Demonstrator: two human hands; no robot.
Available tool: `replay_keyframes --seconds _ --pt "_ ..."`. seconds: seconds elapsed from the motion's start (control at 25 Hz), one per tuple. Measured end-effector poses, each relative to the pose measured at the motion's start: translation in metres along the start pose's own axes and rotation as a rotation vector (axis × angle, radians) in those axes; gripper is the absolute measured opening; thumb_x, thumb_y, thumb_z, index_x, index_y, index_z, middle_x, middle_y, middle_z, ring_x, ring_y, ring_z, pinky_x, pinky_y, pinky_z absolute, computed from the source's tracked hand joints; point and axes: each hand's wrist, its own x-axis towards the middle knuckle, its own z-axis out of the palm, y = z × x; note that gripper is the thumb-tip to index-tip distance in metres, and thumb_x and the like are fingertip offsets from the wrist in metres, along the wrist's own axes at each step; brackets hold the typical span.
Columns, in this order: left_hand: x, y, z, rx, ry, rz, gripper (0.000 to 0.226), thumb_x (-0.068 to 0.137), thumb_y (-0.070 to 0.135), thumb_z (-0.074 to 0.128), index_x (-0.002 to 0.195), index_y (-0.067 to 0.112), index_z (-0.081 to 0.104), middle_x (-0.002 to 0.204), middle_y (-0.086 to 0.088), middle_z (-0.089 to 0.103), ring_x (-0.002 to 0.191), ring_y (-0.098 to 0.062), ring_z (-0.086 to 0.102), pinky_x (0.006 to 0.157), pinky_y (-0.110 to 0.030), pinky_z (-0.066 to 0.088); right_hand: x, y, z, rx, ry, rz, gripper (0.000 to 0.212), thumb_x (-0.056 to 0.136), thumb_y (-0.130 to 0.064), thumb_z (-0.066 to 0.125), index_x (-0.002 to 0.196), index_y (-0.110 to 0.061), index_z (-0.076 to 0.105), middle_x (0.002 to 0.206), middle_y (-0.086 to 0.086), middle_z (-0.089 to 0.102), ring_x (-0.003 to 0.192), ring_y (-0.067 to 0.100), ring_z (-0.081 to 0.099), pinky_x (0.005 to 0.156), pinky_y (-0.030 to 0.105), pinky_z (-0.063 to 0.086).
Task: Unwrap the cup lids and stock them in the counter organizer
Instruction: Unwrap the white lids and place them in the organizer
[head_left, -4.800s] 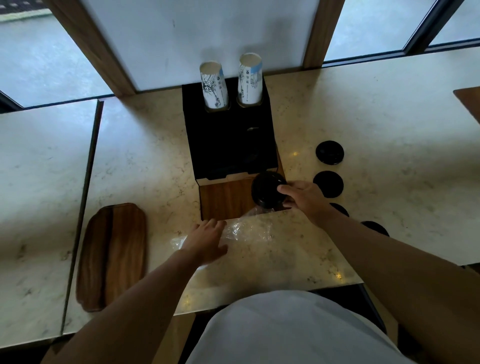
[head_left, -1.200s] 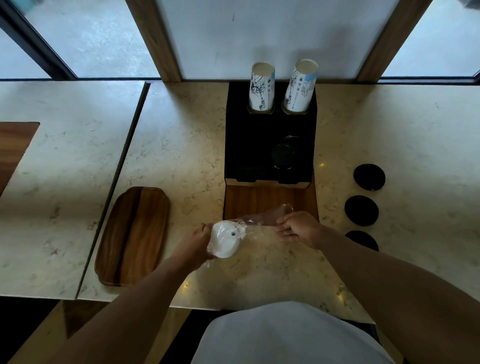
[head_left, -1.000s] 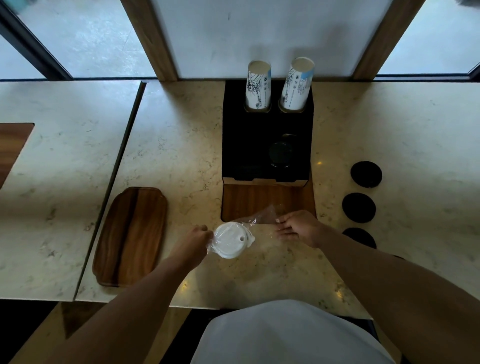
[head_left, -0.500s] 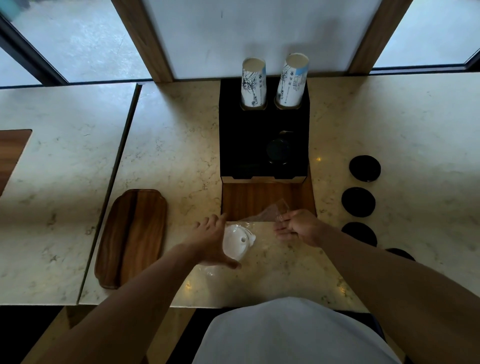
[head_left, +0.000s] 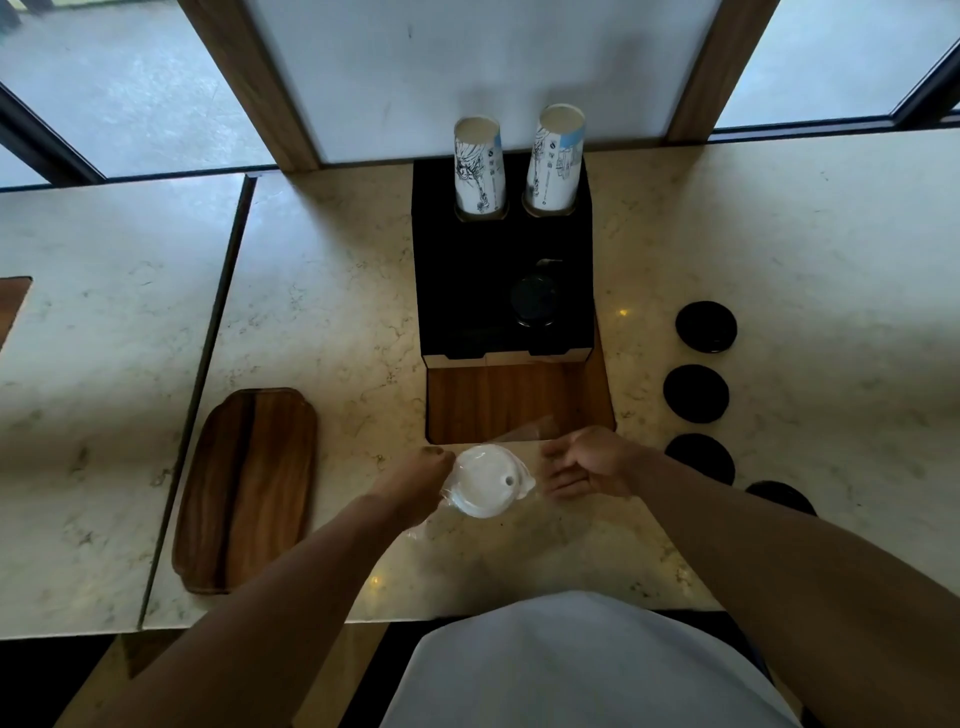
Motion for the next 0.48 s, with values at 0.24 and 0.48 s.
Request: replay_keyframes --seconds 0.24,0.48 --pt "-0.002 0.0 -0.003 0.043 -0.071 -0.004 0.078 0.08 0.042 0.077 0.147 0.02 0.044 0.143 -0.006 0.052 0.128 -0.027 0.05 0.106 -0.044 0.046 -0.002 0.002 0.002 0.022 -0.028 -0.016 0.028 0.096 0.01 0.048 0.12 0.002 0.06 0.105 0.023 0.075 0.094 0.032 0.076 0.078 0.041 0.063" --pt "0.002 0.009 0.0 0.09 -0.121 -0.02 0.148 0.045 0.091 0.065 0.158 0.023 -0.003 0.164 -0.01 0.021 0.145 -0.036 0.031 0.113 -0.055 0.034 -0.006 0.003 0.002 0.022 -0.026 -0.04 0.032 0.095 0.014 0.048 0.125 0.005 0.059 0.115 0.025 0.071 0.102 0.032 0.073 0.084 0.04 0.062"
